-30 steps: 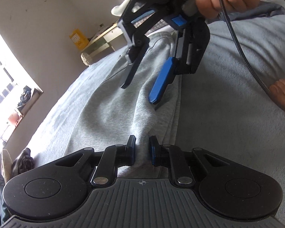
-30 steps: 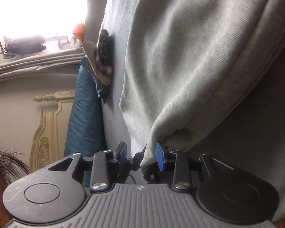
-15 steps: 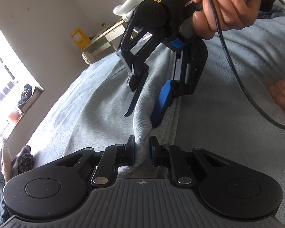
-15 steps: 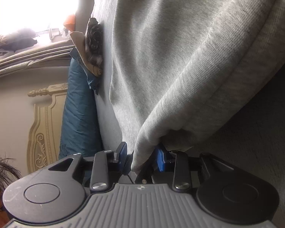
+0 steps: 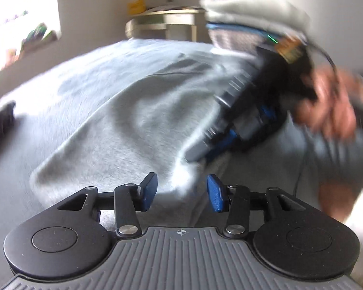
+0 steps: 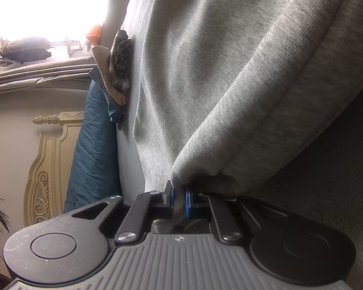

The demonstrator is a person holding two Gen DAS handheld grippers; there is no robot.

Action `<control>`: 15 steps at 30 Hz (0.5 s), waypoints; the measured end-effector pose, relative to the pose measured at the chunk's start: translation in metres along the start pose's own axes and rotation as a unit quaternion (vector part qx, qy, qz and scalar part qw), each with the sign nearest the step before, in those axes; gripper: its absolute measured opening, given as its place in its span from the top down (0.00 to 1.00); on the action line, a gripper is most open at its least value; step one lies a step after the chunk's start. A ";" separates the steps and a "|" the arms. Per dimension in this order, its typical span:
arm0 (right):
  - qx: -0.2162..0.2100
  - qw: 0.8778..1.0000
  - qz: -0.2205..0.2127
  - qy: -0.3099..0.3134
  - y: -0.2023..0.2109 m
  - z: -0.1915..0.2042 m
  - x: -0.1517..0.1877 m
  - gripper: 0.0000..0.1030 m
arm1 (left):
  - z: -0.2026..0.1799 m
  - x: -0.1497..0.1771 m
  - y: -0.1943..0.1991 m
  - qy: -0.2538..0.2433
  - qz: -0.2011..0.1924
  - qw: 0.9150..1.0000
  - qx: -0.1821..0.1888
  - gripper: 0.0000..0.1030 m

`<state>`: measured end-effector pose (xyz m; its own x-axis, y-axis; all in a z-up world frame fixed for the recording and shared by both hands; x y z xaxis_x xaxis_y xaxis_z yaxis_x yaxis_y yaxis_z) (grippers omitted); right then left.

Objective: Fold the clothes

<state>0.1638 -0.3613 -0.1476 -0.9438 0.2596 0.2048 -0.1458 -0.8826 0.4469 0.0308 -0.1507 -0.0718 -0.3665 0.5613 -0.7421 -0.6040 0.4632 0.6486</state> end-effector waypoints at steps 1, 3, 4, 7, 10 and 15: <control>0.000 1.000 -0.003 0.008 0.000 0.000 0.001 0.92 | 0.004 -0.002 -0.003 0.009 -0.001 1.000 0.001 0.56; -0.005 0.999 -0.013 0.035 0.003 0.003 0.004 0.92 | 0.006 -0.004 -0.012 -0.002 0.001 1.000 0.006 0.57; -0.010 0.999 -0.018 0.046 0.005 0.005 0.006 0.92 | 0.003 -0.004 -0.017 -0.018 0.010 1.000 0.009 0.57; -0.021 0.997 -0.028 0.067 0.009 0.006 0.008 0.92 | -0.009 0.001 -0.027 -0.054 0.029 0.998 0.003 0.67; -0.023 0.997 -0.030 0.062 0.011 0.001 0.007 0.92 | -0.019 0.005 -0.029 -0.079 0.031 0.996 -0.010 0.74; -0.046 0.998 -0.030 -0.014 0.020 -0.016 -0.002 0.85 | -0.035 0.009 -0.024 -0.143 0.021 0.989 -0.037 0.84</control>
Point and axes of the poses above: each gripper's, at about its wrist camera, not at the fingertips, and y roughly against the way its jaws point, z to its left, x to its underside, the point moved 1 cm from there along -y, roughly the way its jaws point, and after that the axes turned 13 degrees about -y, right-handed, at the moved point
